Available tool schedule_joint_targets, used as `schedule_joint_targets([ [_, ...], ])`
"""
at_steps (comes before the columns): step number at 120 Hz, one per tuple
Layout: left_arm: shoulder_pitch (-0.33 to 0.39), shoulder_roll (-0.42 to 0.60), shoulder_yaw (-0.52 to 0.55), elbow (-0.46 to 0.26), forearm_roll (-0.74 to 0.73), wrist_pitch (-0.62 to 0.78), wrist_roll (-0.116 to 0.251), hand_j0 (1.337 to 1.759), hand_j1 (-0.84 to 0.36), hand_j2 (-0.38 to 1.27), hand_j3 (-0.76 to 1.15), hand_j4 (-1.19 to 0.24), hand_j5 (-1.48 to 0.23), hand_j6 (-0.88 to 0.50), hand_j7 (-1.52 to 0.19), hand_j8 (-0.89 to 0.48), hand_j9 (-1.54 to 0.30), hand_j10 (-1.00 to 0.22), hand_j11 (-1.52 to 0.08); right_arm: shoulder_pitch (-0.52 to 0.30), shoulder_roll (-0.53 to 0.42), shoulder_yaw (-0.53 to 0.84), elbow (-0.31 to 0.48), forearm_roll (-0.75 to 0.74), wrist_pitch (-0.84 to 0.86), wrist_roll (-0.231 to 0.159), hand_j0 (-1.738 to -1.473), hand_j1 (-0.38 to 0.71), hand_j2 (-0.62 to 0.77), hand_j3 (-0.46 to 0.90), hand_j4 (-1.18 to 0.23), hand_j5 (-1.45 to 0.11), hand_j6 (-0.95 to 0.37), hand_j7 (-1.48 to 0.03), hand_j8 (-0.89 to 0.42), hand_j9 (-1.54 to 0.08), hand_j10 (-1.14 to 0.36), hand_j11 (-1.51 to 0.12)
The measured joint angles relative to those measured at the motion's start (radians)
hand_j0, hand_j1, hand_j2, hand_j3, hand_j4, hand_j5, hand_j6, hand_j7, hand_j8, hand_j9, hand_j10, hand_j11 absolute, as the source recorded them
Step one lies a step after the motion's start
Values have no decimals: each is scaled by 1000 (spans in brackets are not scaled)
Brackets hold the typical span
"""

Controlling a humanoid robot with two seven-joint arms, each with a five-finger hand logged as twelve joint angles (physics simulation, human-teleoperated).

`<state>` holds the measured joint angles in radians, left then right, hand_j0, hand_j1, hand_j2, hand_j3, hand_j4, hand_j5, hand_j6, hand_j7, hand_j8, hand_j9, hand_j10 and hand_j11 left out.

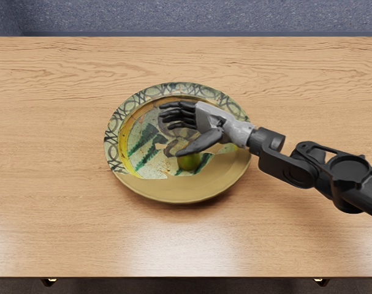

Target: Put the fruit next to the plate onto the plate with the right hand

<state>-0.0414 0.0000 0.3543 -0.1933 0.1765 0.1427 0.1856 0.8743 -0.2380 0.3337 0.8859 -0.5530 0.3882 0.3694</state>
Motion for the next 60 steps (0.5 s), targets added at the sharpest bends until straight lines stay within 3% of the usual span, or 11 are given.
schedule_joint_targets([
  [24,0,0,0,0,0,0,0,1658,349,0,0,0,0,0,0,0,0,0,0,5,-18,7,4,25,19,-7,-1657,-174,-31,0,-162,-200,-172,-204,-158,-199,-164,-199],
  [45,0,0,0,0,0,0,0,1658,349,0,0,0,0,0,0,0,0,0,0,24,-87,6,6,155,153,-10,-1658,-242,-18,0,-97,-122,-101,-123,-95,-121,-98,-121],
  [60,0,0,0,0,0,0,0,1658,349,0,0,0,0,0,0,0,0,0,0,29,-140,1,27,261,202,-53,-1658,-265,-13,0,-75,-95,-77,-96,-74,-95,-75,-95],
])
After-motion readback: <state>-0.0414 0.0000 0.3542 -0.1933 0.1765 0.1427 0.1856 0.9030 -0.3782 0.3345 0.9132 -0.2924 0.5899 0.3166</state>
